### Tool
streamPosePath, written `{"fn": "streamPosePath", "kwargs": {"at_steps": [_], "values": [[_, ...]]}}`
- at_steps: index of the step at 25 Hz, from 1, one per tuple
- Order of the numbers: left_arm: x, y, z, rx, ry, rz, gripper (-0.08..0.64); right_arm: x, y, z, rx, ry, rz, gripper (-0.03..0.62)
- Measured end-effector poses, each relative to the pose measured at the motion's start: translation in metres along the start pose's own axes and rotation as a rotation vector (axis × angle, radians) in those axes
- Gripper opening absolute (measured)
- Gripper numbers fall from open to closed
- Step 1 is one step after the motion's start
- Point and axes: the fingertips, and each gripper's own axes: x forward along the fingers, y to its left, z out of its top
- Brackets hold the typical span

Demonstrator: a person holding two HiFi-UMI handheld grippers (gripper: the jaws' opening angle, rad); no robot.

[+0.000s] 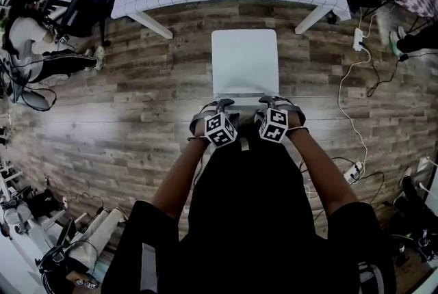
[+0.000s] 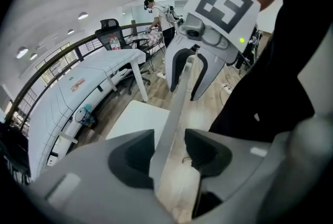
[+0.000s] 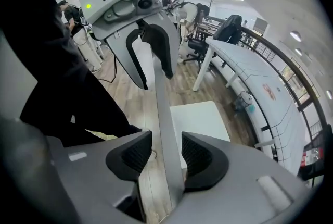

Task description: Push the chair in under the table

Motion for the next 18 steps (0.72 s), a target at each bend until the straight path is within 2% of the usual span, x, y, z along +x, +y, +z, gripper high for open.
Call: {"fn": "streamPosePath", "kwargs": {"at_steps": [5,7,9,13,15,18], "values": [[0.012,0.002,-0.002,0.017,0.049,-0.003,0.183,0.018,0.006,0.001,-0.076,0.041,0.014,0.171],[0.018,0.004,-0.004,0.035,0.078,-0.006,0.183,0.023,0.006,0.002,-0.076,0.046,0.016,0.160],[0.021,0.006,-0.006,0.047,0.110,-0.007,0.150,0.028,0.005,0.001,-0.081,0.060,0.018,0.151],[0.023,0.007,-0.009,0.058,0.150,-0.016,0.149,0.036,0.002,-0.005,-0.085,0.114,0.029,0.109],[0.025,0.006,-0.010,0.095,0.171,-0.016,0.153,0.040,0.003,-0.007,-0.103,0.150,0.033,0.110],[0.028,0.004,-0.013,0.166,0.246,-0.050,0.165,0.043,0.005,-0.011,-0.168,0.181,0.028,0.103]]}}
